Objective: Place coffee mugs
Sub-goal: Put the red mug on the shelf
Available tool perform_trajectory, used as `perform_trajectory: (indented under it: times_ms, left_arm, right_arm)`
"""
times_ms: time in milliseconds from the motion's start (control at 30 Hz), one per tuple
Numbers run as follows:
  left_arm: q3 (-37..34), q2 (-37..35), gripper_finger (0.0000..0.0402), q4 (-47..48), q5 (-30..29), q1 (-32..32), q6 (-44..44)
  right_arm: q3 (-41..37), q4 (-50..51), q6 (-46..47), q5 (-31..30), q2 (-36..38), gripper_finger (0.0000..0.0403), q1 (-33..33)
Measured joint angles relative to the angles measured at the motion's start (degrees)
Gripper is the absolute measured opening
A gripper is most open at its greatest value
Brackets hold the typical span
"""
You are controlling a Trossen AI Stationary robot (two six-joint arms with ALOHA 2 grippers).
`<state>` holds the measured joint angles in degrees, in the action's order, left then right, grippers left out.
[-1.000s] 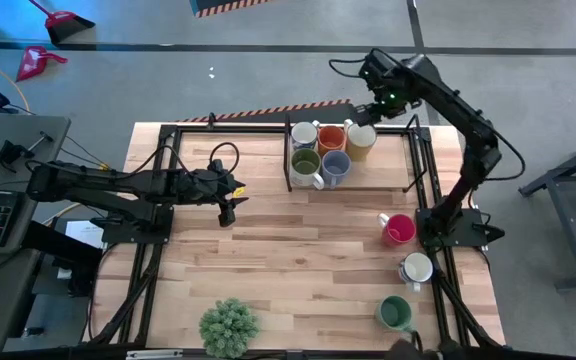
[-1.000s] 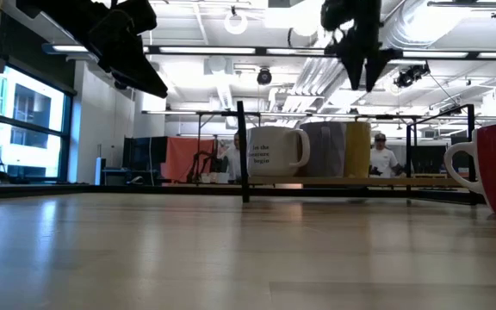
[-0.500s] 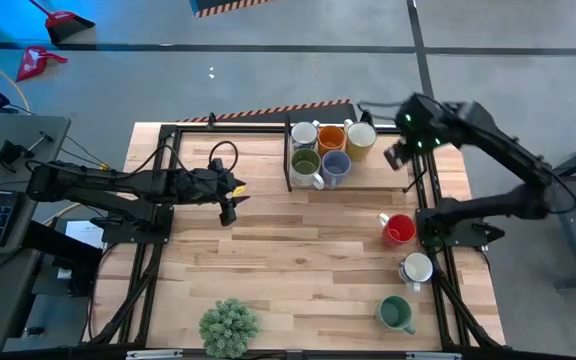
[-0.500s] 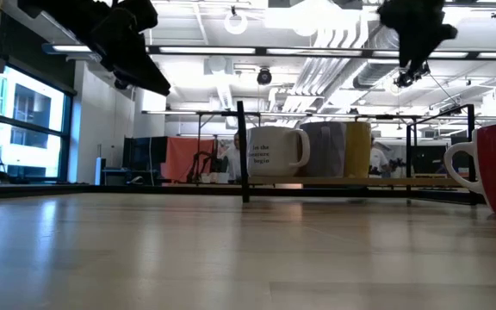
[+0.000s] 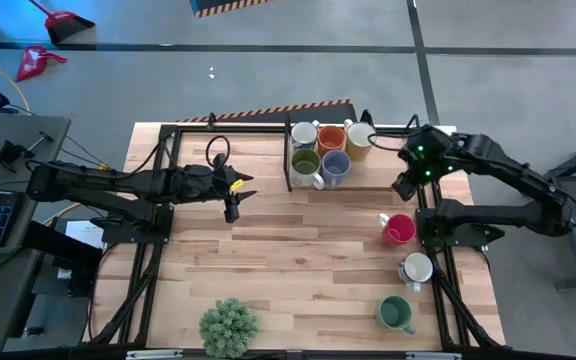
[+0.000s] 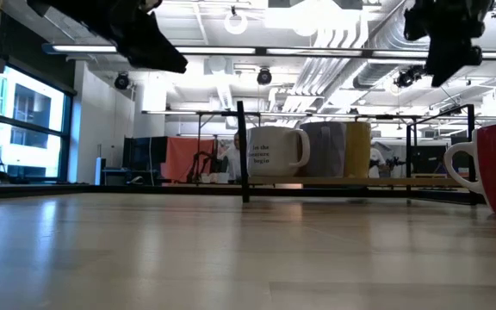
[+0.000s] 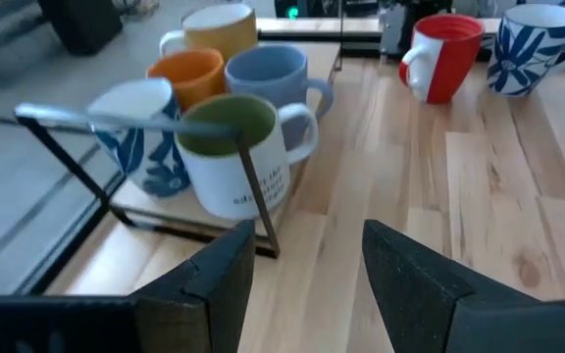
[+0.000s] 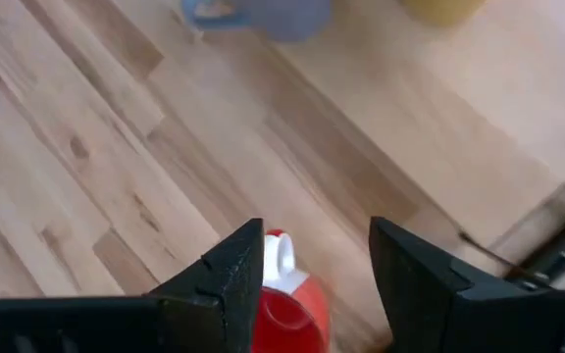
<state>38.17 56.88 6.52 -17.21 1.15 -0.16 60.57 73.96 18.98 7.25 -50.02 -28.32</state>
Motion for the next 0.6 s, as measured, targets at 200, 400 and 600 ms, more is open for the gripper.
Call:
perform_trajectory:
  times_ms: [200, 400, 600]
  left_arm:
    - [0.0, 0.0, 0.018, -0.4, 0.0, 0.0, 2.4]
    - [0.0, 0.0, 0.018, -0.4, 0.0, 0.0, 2.4]
    - [0.0, 0.0, 0.018, -0.4, -0.9, 0.0, 2.4]
  right_arm:
    - [-4.9, -3.6, 6.7, 0.8, -0.9, 0.0163, 0.0]
    - [-5.0, 0.7, 3.3, 4.3, -0.5, 0.0163, 1.7]
    - [-4.4, 4.7, 1.6, 6.6, 1.2, 0.0163, 6.2]
